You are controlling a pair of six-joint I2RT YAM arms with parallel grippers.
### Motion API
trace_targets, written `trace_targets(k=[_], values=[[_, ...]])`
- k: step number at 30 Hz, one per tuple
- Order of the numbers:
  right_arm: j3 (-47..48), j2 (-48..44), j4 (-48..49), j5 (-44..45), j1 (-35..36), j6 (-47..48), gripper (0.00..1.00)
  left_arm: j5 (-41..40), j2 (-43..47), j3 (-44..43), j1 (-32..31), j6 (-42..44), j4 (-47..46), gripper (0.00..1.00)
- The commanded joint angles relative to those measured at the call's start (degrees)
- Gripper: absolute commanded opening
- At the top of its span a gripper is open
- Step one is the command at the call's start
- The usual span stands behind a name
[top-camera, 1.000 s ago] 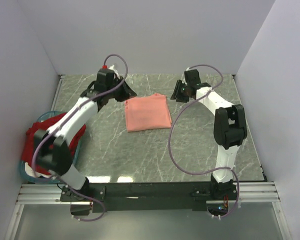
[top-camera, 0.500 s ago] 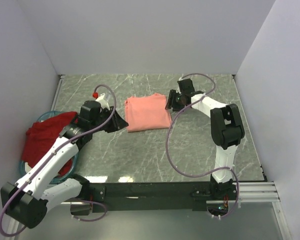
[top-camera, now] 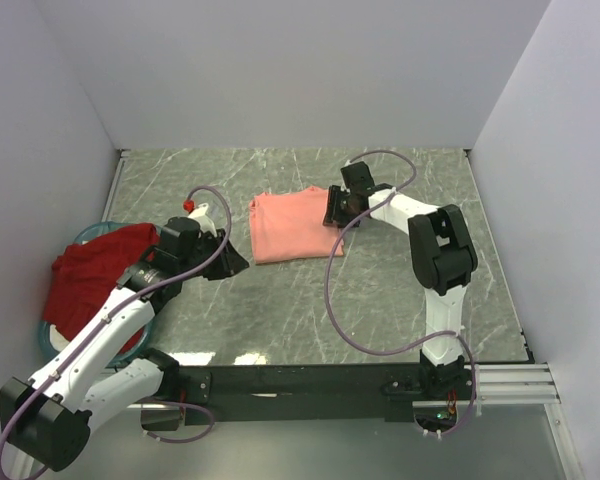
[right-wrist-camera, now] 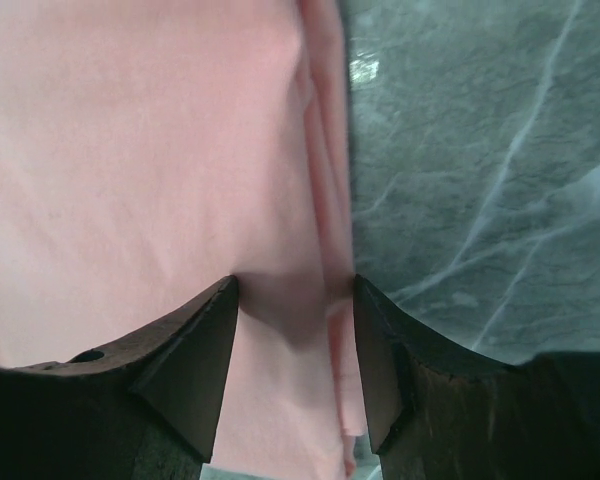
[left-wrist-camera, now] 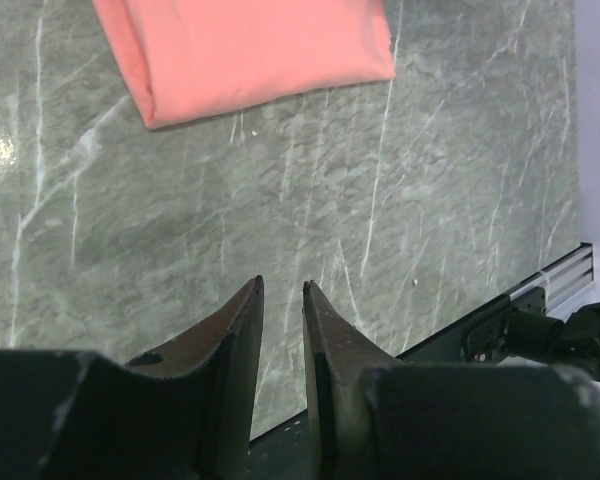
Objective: Fold and stack the t-shirts
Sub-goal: Neatly place the folded tshirt to the corner
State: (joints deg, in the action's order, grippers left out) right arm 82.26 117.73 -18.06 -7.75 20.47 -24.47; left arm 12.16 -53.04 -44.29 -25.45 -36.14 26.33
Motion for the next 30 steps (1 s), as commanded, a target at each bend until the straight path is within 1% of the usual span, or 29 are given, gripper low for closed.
trace_targets(k=[1,3,5,11,14,15,17,18,20,21,22,30], values=[[2.1,1.2,-1.8,4.4,-0.2,0.7,0.57,-0.6,1.2,0.3,0.4,2.2,0.0,0.28],[0.7,0.7,-0.1,4.1,-0.2,0.6,0.57,-0.2,1.4,0.3,0.4,2.3,-0.1,0.28],[1.1,1.5,-0.5,3.1,0.0,0.6,0.56,0.1,1.3,0.2,0.4,2.7,0.0,0.28],[5.8,4.7,-3.7,6.1,2.7,1.4,0.54,-0.6,0.3,-0.4,0.4,3.8,0.6,0.28],[6.0,4.9,-3.6,6.1,3.0,1.1,0.47,0.1,0.2,-0.2,0.4,3.9,0.3,0.28],[6.2,5.0,-4.2,6.4,3.0,1.0,0.41,0.3,0.1,-0.4,0.4,4.0,0.5,0.28],[6.8,5.8,-5.0,7.1,3.0,1.2,0.34,0.4,0.1,-0.4,0.5,4.1,0.4,0.28],[6.8,5.9,-5.3,7.4,3.0,1.4,0.25,0.4,0.1,-0.4,0.5,4.1,0.3,0.28],[7.1,6.2,-5.8,7.7,3.0,1.6,0.15,0.7,0.1,-0.3,0.5,4.2,0.3,0.29],[7.3,6.3,-6.4,9.5,3.0,1.9,0.03,0.8,0.0,-0.4,0.5,4.3,0.3,0.28],[7.7,6.3,-6.9,10.4,2.9,2.1,0.00,1.0,-0.1,-0.4,0.5,4.3,0.2,0.28],[13.6,6.0,-12.5,19.3,1.3,5.7,0.00,1.2,-1.0,-0.5,0.5,4.8,0.6,0.27]])
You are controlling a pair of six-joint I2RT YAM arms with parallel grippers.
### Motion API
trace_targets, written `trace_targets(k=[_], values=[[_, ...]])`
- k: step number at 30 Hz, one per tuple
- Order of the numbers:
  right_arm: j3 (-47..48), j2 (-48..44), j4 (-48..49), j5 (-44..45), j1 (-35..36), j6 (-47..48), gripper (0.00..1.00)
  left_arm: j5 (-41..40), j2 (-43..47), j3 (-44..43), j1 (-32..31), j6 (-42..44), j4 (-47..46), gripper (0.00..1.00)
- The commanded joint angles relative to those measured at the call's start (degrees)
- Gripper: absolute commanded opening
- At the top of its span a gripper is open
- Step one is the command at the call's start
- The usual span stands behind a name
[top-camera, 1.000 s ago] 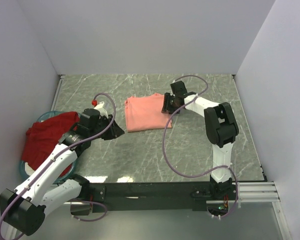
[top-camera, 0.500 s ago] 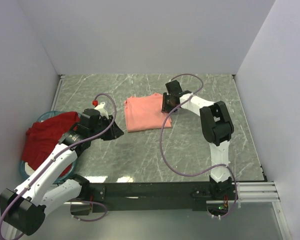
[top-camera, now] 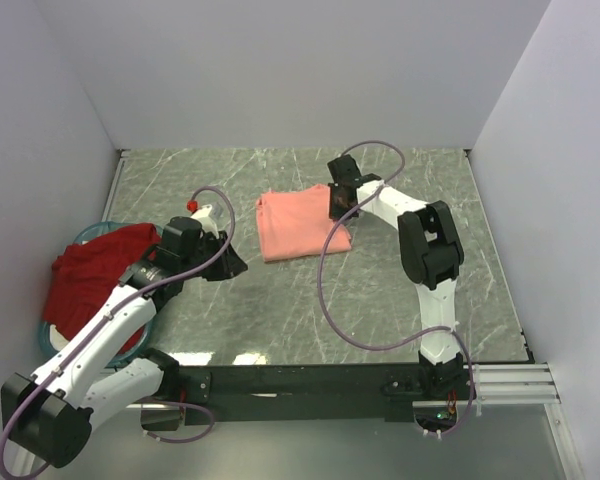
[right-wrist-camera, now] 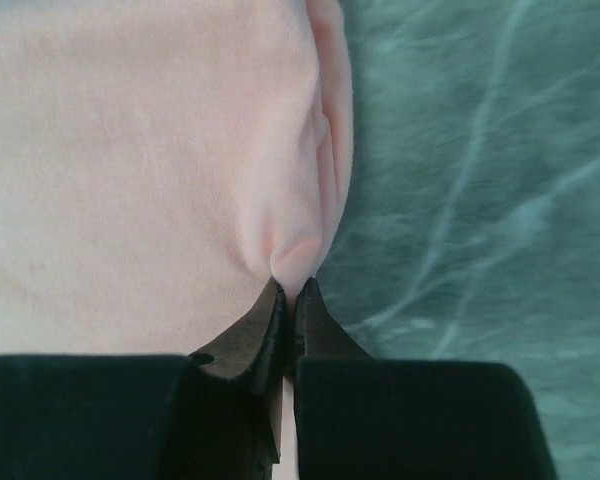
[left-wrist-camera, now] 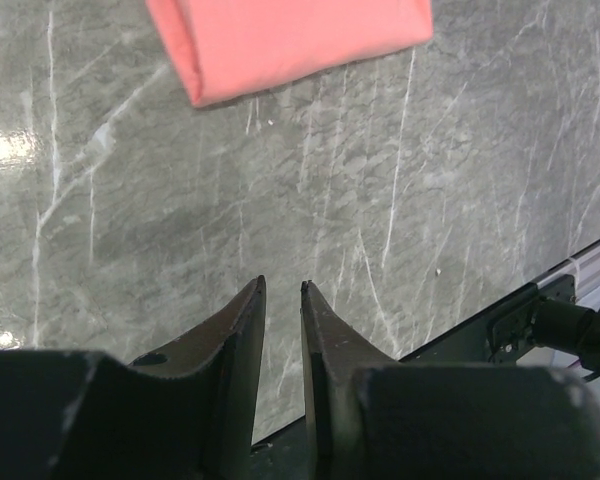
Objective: Fold and stack the t-shirts
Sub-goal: Neatly place the folded tshirt to the corner
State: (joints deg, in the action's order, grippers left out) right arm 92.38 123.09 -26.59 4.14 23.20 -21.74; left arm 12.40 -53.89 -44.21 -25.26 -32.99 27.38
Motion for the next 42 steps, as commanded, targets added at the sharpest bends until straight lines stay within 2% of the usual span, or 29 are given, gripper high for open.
trace_targets(k=[1,4,8,19,31,42], values=[[4.0,0.8,-4.3,9.7,-1.7,3.5,0.00,1.0,-0.2,-0.8,0.3,1.9,-0.2,0.26],[6.1,1.8,-5.1,13.8,-2.5,6.0,0.00,0.6,-0.5,-1.2,0.3,2.4,0.2,0.26],[11.1,3.8,-7.7,12.6,-5.3,6.6,0.00,0.4,-1.3,-1.7,0.3,2.8,0.5,0.25],[26.0,11.9,-12.4,19.1,-13.6,12.3,0.00,1.1,-3.7,-1.2,0.3,3.3,-0.2,0.23],[37.3,18.4,-9.8,24.0,-24.7,21.3,0.00,1.1,-5.4,-0.8,0.3,3.2,-0.7,0.23],[42.7,20.0,-2.2,26.0,-28.9,28.1,0.00,0.5,-7.9,-1.1,0.3,3.1,-0.1,0.21]])
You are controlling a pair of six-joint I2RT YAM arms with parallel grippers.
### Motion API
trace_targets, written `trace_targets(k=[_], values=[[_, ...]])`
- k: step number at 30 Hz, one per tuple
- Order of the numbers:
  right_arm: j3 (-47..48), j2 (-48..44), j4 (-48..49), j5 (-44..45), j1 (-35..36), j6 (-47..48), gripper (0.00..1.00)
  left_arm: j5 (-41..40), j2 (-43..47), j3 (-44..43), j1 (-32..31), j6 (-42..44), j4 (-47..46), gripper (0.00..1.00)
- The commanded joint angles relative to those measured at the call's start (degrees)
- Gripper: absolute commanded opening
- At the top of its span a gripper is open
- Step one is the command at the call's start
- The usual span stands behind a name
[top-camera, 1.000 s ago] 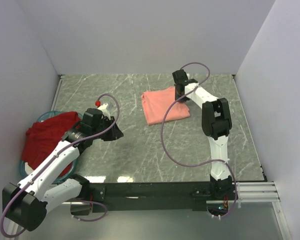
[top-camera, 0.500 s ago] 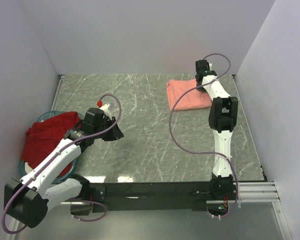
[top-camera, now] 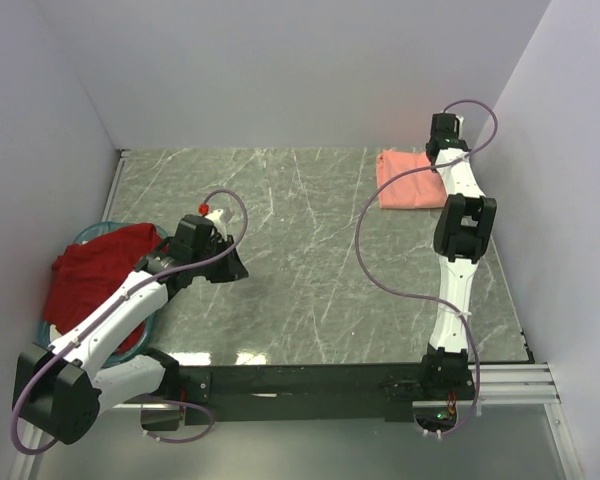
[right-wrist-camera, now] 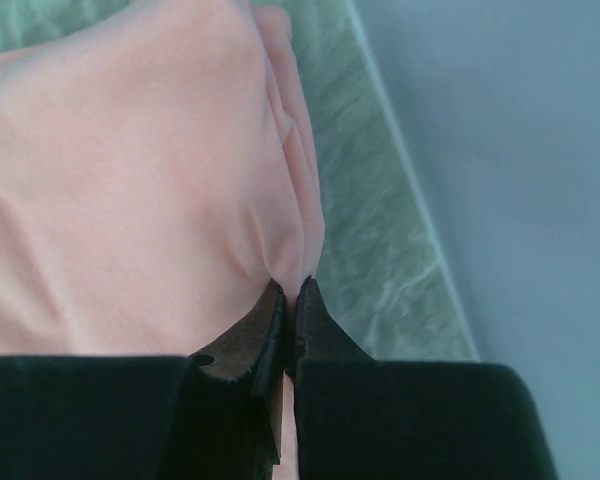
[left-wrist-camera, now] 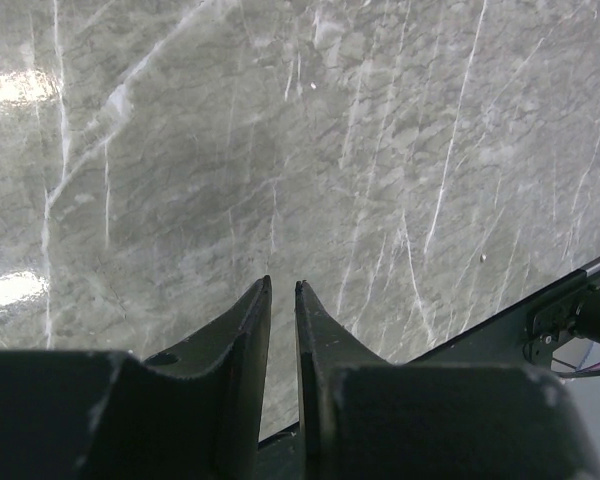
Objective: Fold and stack the t-shirts
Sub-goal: Neatly place the folded tshirt to the corner, then reset both grippers
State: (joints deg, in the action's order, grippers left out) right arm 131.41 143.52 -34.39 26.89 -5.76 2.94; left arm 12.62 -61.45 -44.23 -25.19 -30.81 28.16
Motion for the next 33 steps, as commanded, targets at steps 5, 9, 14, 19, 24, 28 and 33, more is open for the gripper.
trace_targets(k=[5,9,14,19,24,28,33], values=[[4.4,-0.3,8.8,4.6,-1.1,5.8,0.00,-0.1,-1.0,-1.3,0.2,1.0,-1.0,0.21],[4.5,-0.4,10.1,4.0,-1.9,5.8,0.00,0.2,-2.4,-1.4,0.2,1.4,-1.1,0.21],[5.0,0.6,11.4,4.3,-2.4,6.7,0.00,0.4,-3.4,-1.3,0.2,1.5,-1.6,0.20],[6.0,1.4,12.2,4.0,-2.9,6.6,0.00,0.5,-3.8,-1.3,0.2,1.5,-1.7,0.20],[6.8,2.2,12.7,2.8,-2.9,6.3,0.10,0.6,-3.7,-1.3,0.3,1.6,-1.8,0.20],[6.7,1.6,13.0,2.5,-2.9,5.6,0.52,0.6,-3.6,-1.3,0.2,1.6,-1.8,0.20],[6.4,-0.9,11.1,2.3,-2.3,3.2,0.64,0.4,-3.1,-1.3,0.2,1.5,-1.8,0.20]])
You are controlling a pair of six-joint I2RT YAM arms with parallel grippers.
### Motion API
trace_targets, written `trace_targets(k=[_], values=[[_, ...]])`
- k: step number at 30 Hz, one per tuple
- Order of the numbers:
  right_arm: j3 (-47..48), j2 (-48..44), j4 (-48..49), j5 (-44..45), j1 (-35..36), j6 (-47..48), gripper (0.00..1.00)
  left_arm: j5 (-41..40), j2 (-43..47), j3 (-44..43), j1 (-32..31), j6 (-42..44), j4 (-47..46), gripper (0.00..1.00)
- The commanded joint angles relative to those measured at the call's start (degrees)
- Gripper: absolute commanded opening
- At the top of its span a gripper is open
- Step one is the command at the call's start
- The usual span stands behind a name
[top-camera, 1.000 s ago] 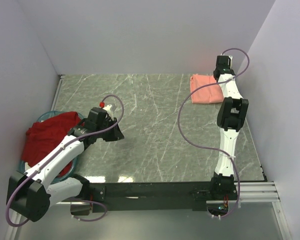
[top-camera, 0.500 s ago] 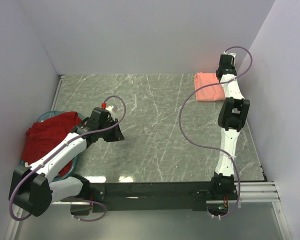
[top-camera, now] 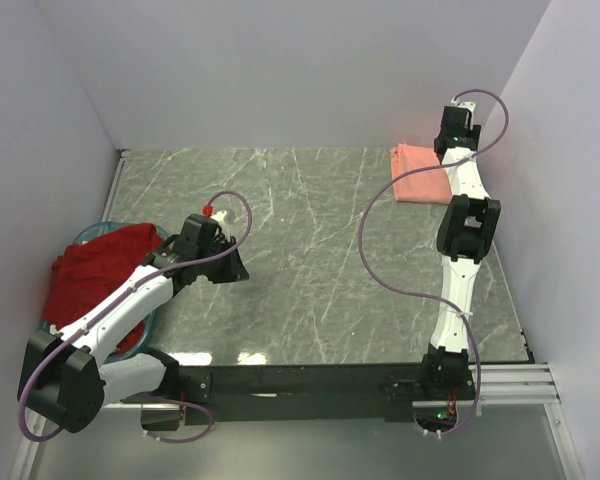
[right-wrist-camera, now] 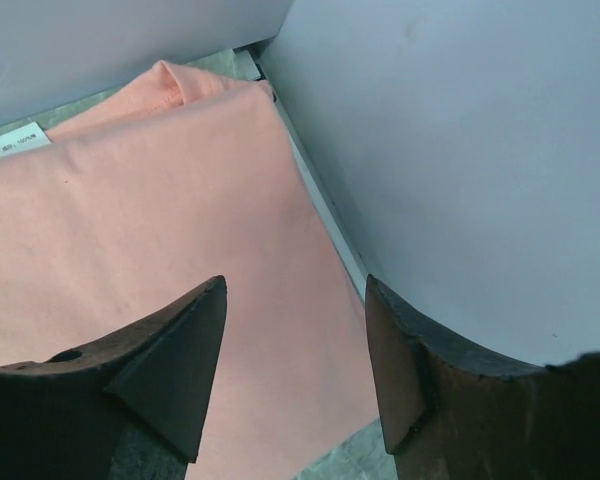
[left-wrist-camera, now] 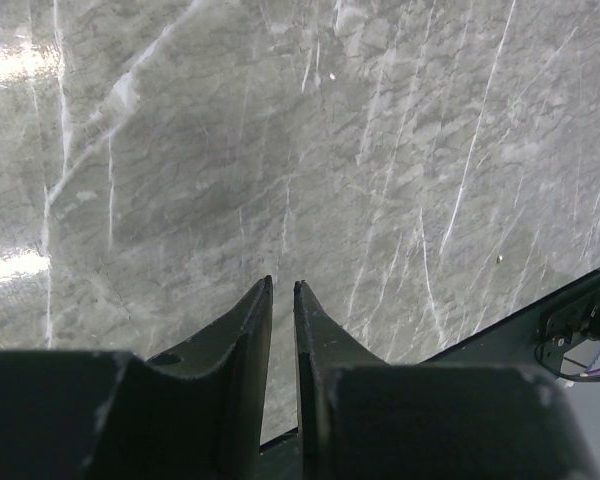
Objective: Fold and stack the t-shirts
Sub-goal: Reset both grippers
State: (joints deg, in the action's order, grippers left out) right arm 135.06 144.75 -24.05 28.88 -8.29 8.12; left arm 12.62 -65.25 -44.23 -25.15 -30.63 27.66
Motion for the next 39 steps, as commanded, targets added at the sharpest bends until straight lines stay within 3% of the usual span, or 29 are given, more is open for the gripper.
trace_targets(k=[1,9,14,23,30,33,39], values=[[2.4,-2.9,0.5,0.4,0.4,-2.2,0.65,0.3,1.0,-1.3,0.3,1.4,-1.3,0.20],[-15.2,-19.4,0.4,1.3,7.1,-10.6,0.66,-2.8,3.7,-1.9,0.4,0.9,-0.7,0.21],[-25.8,-30.0,-4.4,1.8,14.9,-17.5,0.66,-3.9,6.3,-2.3,1.7,0.1,-1.1,0.22],[-56.3,-57.4,-1.5,-7.6,31.9,-29.8,0.65,-7.0,11.5,-2.3,2.2,-1.3,-0.4,0.22],[-79.8,-77.8,5.3,-22.9,35.5,-37.2,0.70,-9.2,15.5,-1.5,2.3,-3.2,0.2,0.23],[-85.1,-84.7,5.9,-26.8,35.5,-38.4,0.71,-10.2,17.2,-0.8,2.3,-3.8,0.3,0.23],[-90.1,-94.5,3.1,-26.5,35.5,-38.6,0.77,-9.9,19.5,0.5,2.2,-5.2,0.2,0.23]])
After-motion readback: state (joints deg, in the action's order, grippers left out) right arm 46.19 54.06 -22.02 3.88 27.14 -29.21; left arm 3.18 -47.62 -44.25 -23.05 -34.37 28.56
